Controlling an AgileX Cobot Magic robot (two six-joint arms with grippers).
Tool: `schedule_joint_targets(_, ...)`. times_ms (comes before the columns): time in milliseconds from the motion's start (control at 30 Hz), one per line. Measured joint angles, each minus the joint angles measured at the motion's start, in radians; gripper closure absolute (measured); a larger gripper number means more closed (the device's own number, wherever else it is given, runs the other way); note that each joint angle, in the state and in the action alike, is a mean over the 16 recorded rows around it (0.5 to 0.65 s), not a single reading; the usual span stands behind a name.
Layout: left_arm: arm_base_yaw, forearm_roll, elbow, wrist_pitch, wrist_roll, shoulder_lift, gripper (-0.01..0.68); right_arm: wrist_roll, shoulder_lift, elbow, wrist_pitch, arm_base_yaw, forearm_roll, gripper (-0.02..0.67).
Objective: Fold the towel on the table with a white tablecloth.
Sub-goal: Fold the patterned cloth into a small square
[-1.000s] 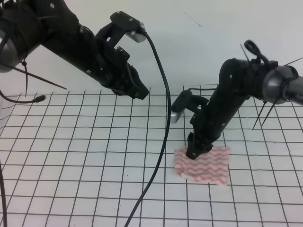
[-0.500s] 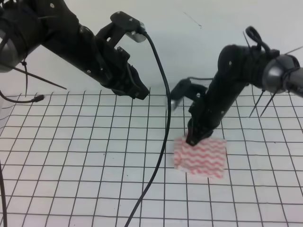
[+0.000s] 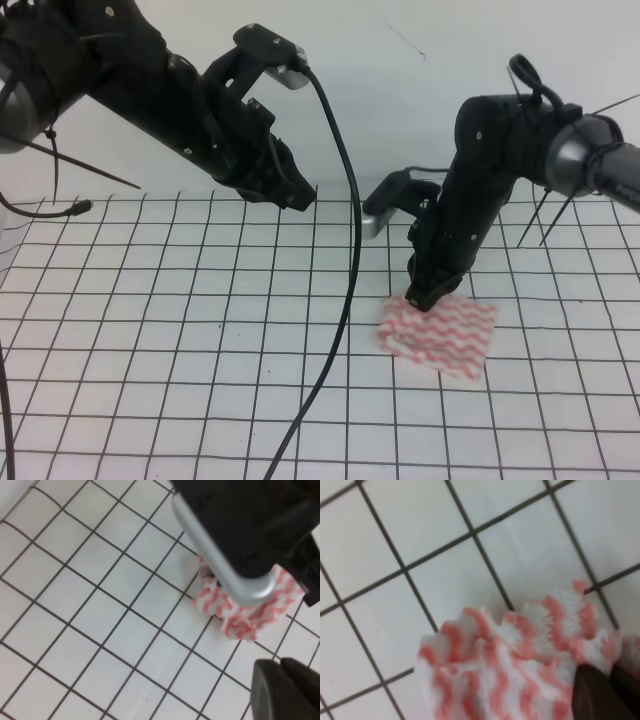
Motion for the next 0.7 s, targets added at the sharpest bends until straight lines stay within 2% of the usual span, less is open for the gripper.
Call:
schedule_joint_targets(133, 0.0, -0.001, 0.0, 0.001, 0.0, 0.0, 0.673, 0.007, 0.007, 0.0, 0.004, 0.0, 0.007, 0.581)
schedule_joint_targets(500, 0.0, -0.001, 0.0, 0.008, -0.002, -0.001, 0.673, -0.049, -0.027, 0.002, 0.038, 0.001, 0.109, 0.411)
schedule_joint_targets(700, 0.0, 0.0, 0.0, 0.01, -0.002, -0.009, 0.673, -0.071, -0.044, 0.021, 0.058, 0.005, 0.155, 0.381)
